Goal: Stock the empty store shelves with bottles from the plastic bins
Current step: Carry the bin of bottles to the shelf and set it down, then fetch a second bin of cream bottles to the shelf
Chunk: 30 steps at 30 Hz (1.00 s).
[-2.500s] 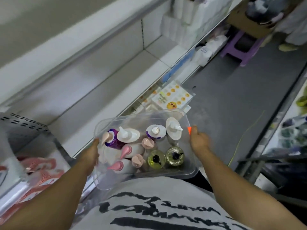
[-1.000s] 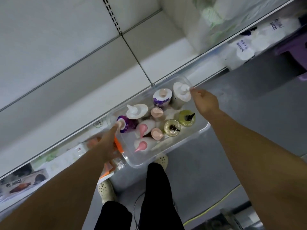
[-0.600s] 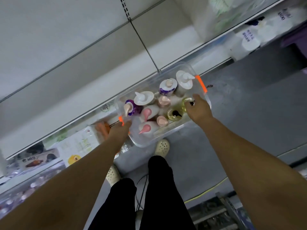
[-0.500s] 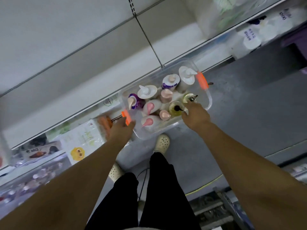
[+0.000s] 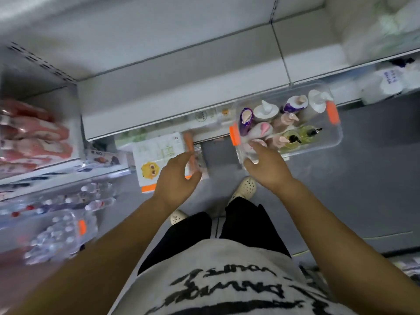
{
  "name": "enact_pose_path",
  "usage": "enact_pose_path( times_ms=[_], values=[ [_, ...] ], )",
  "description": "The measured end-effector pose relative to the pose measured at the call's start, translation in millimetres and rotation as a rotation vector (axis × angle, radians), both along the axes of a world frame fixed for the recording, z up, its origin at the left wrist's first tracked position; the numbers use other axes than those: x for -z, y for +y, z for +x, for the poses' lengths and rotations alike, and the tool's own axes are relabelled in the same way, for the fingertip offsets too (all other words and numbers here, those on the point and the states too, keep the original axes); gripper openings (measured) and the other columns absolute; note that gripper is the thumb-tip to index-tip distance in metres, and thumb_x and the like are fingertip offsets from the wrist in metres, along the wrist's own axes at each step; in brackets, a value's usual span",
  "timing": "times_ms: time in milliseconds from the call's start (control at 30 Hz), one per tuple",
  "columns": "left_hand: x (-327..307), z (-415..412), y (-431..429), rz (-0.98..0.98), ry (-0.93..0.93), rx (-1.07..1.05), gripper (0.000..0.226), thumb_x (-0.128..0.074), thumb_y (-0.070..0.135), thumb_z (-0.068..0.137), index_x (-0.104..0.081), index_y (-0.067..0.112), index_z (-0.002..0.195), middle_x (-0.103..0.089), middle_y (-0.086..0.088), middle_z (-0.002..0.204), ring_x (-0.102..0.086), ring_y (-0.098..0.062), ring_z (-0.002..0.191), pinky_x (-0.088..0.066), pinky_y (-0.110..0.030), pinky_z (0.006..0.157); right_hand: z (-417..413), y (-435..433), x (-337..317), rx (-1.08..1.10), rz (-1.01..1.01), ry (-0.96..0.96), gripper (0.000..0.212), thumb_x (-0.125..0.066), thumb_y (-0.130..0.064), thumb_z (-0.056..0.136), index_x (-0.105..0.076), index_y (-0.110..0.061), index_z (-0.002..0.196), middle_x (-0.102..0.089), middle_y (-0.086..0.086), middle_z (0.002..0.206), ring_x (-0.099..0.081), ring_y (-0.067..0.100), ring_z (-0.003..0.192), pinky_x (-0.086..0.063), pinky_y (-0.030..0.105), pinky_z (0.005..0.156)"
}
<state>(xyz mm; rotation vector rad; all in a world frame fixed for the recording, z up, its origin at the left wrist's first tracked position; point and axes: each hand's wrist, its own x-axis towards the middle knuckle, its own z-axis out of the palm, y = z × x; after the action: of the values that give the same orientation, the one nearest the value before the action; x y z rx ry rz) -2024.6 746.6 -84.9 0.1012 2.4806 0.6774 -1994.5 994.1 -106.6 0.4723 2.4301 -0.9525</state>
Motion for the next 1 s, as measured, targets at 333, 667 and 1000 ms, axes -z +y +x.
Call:
enact_pose_path(
  times_ms=[333,667,1000],
  values=[
    [-91.8,58.8,-246.6,0.028,0.272,-0.301,0.059,-0.064,0.046,0.092,-0.049,0.025,0.145,-0.054,0.003,0.144,-0.046,-0.017,0.136,-0.037,-0.029,0.109,-21.6,-262.8,-91.5,-0.318,-0.084,0.187,0.056,-0.058,-0.039,0.097,-0.045,-0.022,0.149,-0.059,0.006,0.141,-0.051,0.027,0.133,-0.041,0.033,0.106],
    [-134.0,215.1,-427.3,-0.166,0.341,-0.984,0.057,-0.068,0.047,0.086,-0.059,0.018,0.134,-0.064,-0.001,0.128,-0.058,-0.023,0.118,-0.043,-0.033,0.098,9.5,-487.5,-147.2,-0.959,-0.155,0.183,0.055,-0.056,-0.039,0.096,-0.043,-0.030,0.149,-0.054,0.003,0.140,-0.052,0.022,0.126,-0.044,0.032,0.101],
    [-142.4,298.7,-474.3,-0.288,0.314,-1.491,0.053,-0.068,0.044,0.089,-0.058,0.021,0.136,-0.060,0.000,0.136,-0.051,-0.021,0.130,-0.037,-0.033,0.108,20.8,-634.9,-138.4,-1.542,-0.128,0.114,0.057,-0.051,-0.049,0.099,-0.042,-0.025,0.150,-0.050,0.000,0.150,-0.045,0.019,0.137,-0.042,0.036,0.108]
  ],
)
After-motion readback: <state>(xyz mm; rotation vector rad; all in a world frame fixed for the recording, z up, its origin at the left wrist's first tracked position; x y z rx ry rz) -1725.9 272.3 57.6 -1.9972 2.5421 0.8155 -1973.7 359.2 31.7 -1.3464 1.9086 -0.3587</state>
